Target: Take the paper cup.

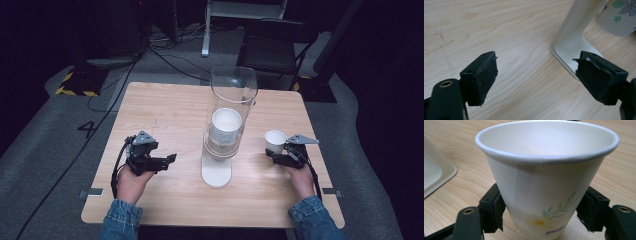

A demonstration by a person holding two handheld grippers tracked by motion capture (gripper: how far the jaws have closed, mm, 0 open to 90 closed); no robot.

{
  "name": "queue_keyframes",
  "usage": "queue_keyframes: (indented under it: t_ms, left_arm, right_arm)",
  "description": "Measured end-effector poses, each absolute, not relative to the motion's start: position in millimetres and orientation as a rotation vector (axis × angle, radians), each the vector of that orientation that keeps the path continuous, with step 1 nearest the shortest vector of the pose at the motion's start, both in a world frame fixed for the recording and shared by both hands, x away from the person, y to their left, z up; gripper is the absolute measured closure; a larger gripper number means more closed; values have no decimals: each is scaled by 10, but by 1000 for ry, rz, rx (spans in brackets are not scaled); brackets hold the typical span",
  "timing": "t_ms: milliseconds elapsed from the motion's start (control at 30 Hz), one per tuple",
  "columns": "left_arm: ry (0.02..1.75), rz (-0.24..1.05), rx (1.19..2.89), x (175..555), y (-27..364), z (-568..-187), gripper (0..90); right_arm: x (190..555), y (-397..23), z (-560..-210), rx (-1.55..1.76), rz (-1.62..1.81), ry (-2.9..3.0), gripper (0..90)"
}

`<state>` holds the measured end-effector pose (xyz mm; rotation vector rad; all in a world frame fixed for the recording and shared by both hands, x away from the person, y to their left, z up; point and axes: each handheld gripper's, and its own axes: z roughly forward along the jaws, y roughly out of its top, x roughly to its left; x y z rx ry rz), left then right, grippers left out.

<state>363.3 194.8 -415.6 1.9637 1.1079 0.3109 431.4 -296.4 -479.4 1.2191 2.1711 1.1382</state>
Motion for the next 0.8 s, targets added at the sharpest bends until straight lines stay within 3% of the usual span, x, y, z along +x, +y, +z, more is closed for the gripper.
queue_keyframes:
  t_ms: [367, 800]
  left_arm:
    - [1106, 298, 1974, 3641, 1936, -4160, 171]
    - [1101, 287, 1978, 3658, 1916, -4162, 170]
  right_arm:
    - [4327, -2941, -4805, 1221, 1147, 2193, 167]
    - [4205, -2956, -4613, 1123, 1232, 2120, 69]
